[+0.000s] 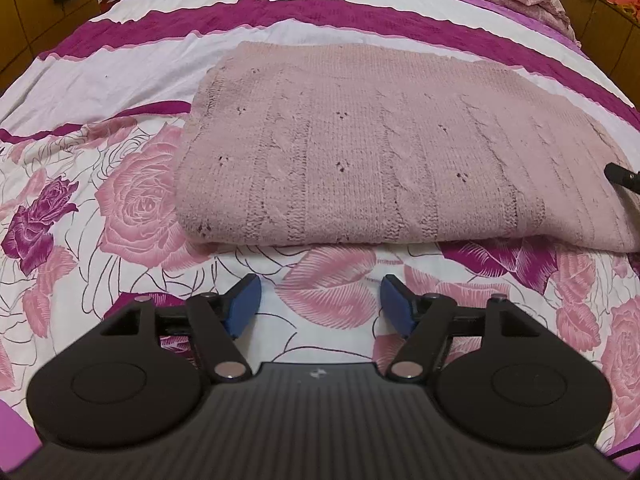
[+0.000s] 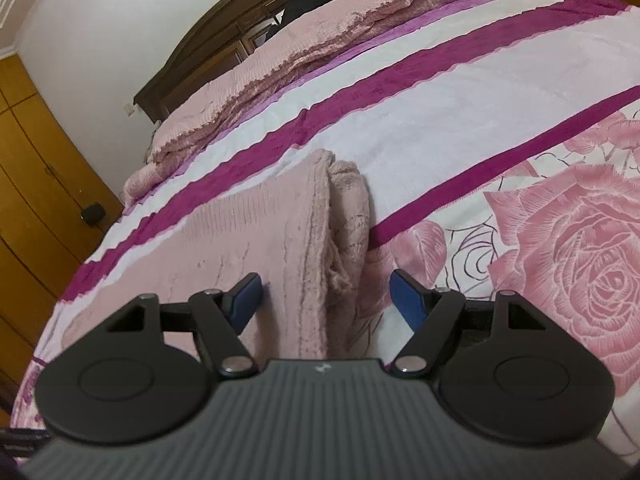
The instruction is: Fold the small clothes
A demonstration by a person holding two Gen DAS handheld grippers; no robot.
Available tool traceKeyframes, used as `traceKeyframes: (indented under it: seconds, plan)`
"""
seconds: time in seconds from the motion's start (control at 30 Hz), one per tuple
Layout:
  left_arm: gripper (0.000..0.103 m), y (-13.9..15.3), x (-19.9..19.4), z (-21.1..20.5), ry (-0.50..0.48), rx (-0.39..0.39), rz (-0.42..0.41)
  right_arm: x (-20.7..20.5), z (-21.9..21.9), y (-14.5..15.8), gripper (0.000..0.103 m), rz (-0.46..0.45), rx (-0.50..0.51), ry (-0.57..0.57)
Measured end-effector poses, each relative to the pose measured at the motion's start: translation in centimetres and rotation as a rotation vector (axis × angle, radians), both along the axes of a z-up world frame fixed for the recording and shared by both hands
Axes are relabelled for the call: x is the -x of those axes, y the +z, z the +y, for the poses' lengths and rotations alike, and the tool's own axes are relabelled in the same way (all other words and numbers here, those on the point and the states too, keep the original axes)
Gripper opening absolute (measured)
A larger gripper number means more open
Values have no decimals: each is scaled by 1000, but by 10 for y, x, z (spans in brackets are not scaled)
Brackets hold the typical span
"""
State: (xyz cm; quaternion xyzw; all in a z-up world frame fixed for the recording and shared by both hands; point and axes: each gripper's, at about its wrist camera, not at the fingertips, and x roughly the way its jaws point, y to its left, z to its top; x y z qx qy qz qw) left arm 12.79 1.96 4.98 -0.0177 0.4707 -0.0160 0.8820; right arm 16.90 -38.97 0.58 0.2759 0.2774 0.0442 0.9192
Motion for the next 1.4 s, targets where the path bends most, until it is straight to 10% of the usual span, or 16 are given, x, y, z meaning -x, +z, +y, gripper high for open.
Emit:
traceKeyframes:
  seconds: [0.3, 0.53, 1.4]
  plan:
    - [74, 3, 3, 0, -3, -5, 0, 0, 13, -3, 62, -19, -72, 17]
    - [74, 10, 11, 11, 12, 10, -11, 4, -2, -10, 27, -30, -224, -52]
    - [74, 30, 32, 70, 97, 36, -48, -20, 96, 107, 24, -144, -8, 83]
